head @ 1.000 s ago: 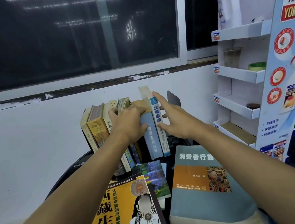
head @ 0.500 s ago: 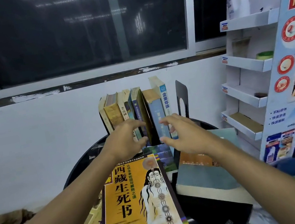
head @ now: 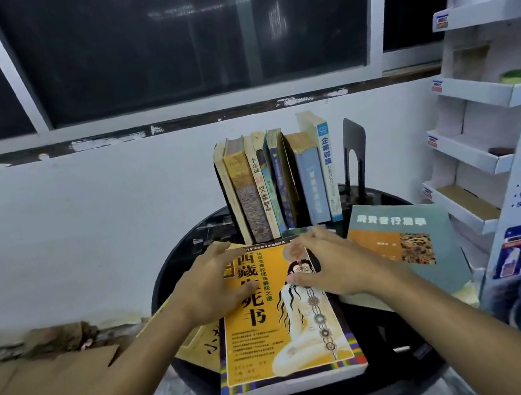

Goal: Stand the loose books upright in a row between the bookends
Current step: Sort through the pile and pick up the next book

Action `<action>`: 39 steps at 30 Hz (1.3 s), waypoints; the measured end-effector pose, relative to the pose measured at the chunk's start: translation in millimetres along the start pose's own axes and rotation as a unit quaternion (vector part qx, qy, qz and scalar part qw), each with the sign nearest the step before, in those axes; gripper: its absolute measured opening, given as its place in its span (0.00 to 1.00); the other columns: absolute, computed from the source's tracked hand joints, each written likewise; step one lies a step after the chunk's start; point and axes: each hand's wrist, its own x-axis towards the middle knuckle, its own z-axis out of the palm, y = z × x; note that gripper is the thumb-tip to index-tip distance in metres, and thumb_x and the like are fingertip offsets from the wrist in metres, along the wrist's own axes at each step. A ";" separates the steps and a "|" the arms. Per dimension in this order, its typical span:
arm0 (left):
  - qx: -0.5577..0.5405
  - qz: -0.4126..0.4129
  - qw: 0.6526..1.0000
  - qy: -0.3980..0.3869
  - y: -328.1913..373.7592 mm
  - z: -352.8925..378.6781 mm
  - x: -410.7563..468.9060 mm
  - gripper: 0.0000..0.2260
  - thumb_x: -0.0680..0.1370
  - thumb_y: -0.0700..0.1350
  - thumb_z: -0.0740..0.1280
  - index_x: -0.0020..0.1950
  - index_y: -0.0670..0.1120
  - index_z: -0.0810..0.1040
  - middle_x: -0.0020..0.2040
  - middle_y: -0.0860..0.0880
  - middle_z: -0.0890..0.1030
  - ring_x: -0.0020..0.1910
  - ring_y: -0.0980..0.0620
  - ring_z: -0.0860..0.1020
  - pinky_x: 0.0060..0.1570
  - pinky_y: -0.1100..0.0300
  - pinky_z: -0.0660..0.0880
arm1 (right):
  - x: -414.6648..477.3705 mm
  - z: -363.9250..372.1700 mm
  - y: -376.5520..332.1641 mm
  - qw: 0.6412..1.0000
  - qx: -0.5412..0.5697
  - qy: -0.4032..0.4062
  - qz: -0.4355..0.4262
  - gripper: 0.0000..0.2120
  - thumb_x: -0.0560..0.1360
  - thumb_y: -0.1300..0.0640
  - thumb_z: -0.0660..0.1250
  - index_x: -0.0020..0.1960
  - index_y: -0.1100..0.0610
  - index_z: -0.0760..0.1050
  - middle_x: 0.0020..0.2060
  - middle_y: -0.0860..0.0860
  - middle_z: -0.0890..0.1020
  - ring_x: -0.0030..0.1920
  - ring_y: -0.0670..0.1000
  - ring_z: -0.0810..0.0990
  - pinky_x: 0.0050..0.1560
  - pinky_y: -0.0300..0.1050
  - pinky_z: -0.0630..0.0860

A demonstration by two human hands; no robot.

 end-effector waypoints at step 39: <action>-0.353 -0.031 0.923 0.152 -23.8 -1.0 -16.3 0.30 0.65 0.53 0.80 0.67 0.58 0.79 0.66 0.57 0.73 0.51 0.51 0.83 0.44 0.53 0.84 | 25.7 7.6 4.1 0.944 0.298 0.140 0.006 0.26 0.68 0.54 0.82 0.63 0.41 0.81 0.58 0.44 0.74 0.59 0.49 0.78 0.63 0.47 0.77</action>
